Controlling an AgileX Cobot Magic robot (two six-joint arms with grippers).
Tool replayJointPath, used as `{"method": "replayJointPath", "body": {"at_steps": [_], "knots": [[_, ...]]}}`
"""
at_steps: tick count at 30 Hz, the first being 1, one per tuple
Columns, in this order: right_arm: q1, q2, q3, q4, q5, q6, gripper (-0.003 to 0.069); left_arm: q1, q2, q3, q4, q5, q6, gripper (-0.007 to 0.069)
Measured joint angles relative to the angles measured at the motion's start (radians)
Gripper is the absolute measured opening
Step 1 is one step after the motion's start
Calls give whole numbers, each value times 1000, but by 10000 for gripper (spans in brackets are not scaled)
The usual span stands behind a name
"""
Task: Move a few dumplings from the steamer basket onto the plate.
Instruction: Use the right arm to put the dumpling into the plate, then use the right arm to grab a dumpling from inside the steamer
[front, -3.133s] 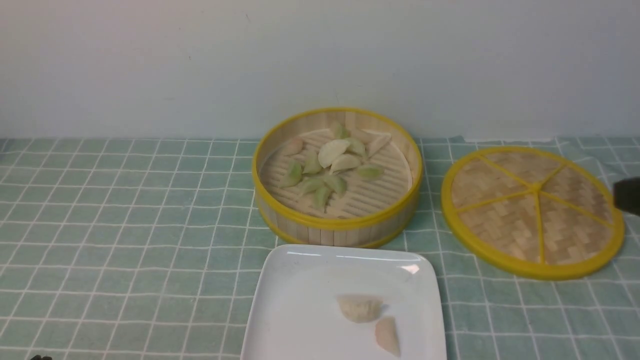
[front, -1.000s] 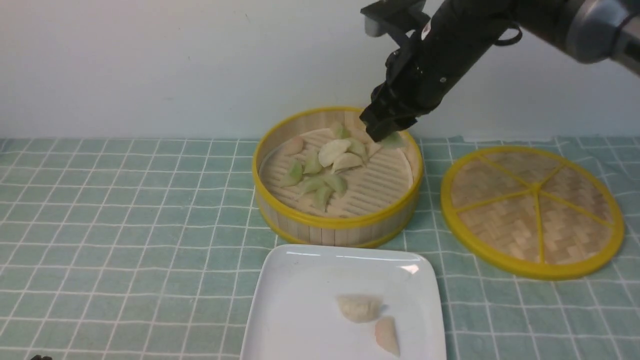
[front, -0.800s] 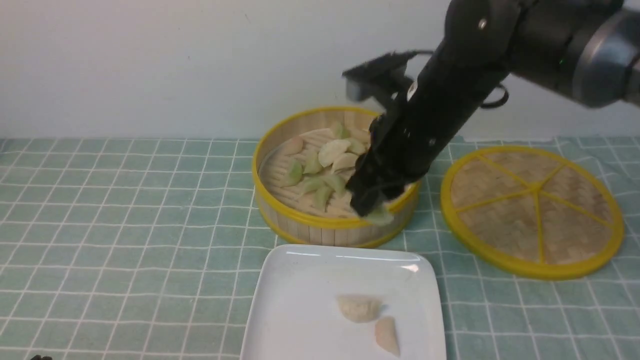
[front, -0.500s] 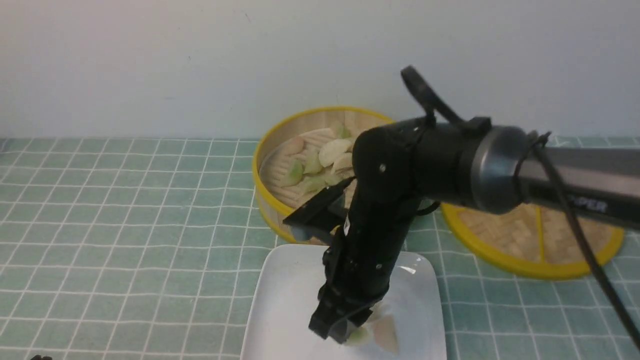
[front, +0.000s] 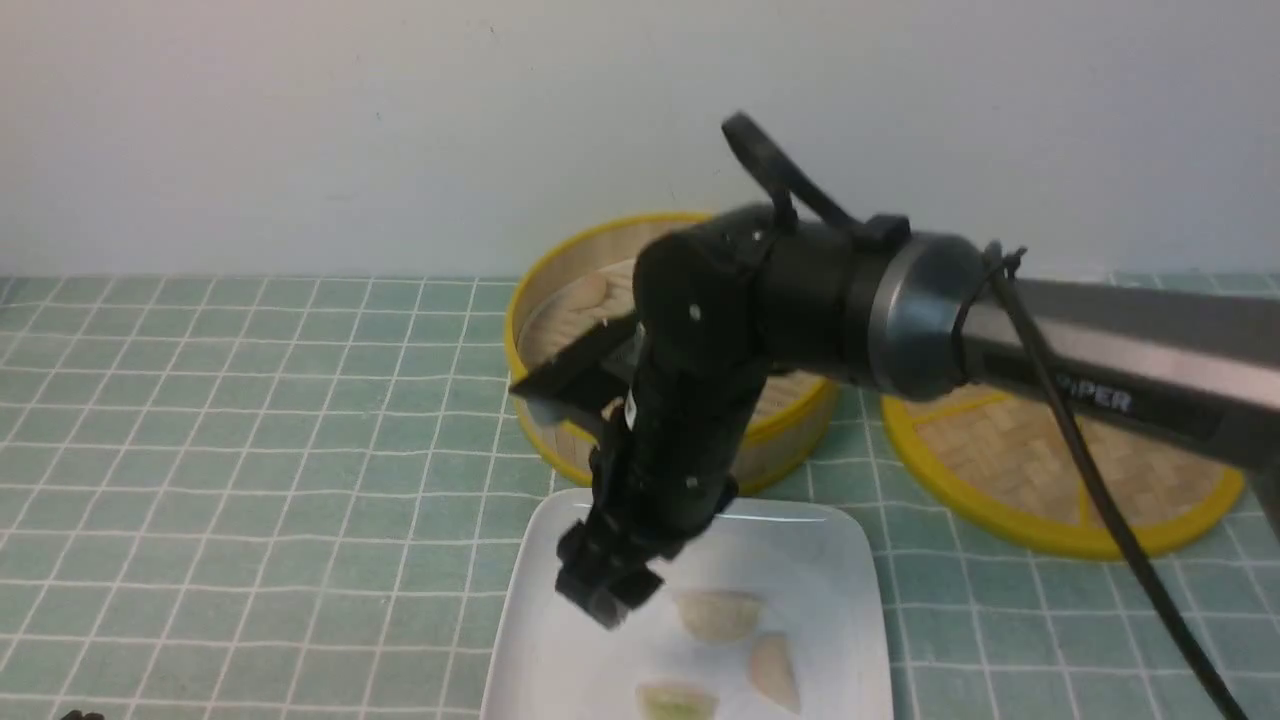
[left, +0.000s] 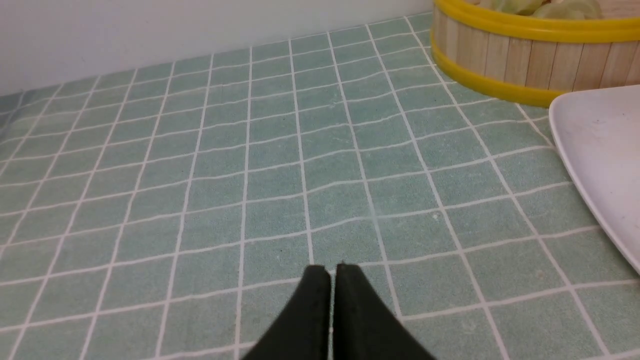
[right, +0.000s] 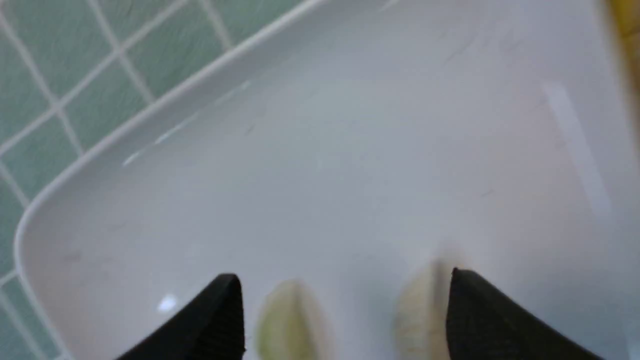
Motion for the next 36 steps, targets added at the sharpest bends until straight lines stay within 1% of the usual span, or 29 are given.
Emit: {"method": "replayJointPath", "body": {"at_steps": [5,8,9,10,12,17,21,24,28,30,31,32,33,34,36], "knots": [[-23,27,-204,-191,-24,95,464,0,0,0,0,0,0,-6],[-75,84,-296,-230,-35,114,454,0,0,0,0,0,0,-6],[-79,89,-302,-231,-38,114,454,0,0,0,0,0,0,-6],[-110,134,-343,-232,-48,117,453,0,0,0,0,0,0,-6],[-143,195,-384,-228,-56,117,453,0,0,0,0,0,0,-6],[-211,319,-453,-188,-75,117,453,0,0,0,0,0,0,-6],[-236,368,-468,-140,-134,117,453,0,0,0,0,0,0,-6],[-239,388,-469,-98,-168,117,453,0,0,0,0,0,0,-6],[-240,398,-475,-73,-192,114,442,0,0,0,0,0,0,-6],[-240,409,-479,-54,-214,114,389,0,0,0,0,0,0,-6],[-240,411,-479,-47,-215,114,344,0,0,0,0,0,0,-6],[-240,411,-479,-46,-215,114,334,0,0,0,0,0,0,-6],[-240,411,-479,-42,-205,114,225,0,0,0,0,0,0,-6],[-240,411,-479,-41,-194,111,147,0,0,0,0,0,0,-6],[-240,416,-489,-43,-167,106,113,0,0,0,0,0,0,-6]]}}
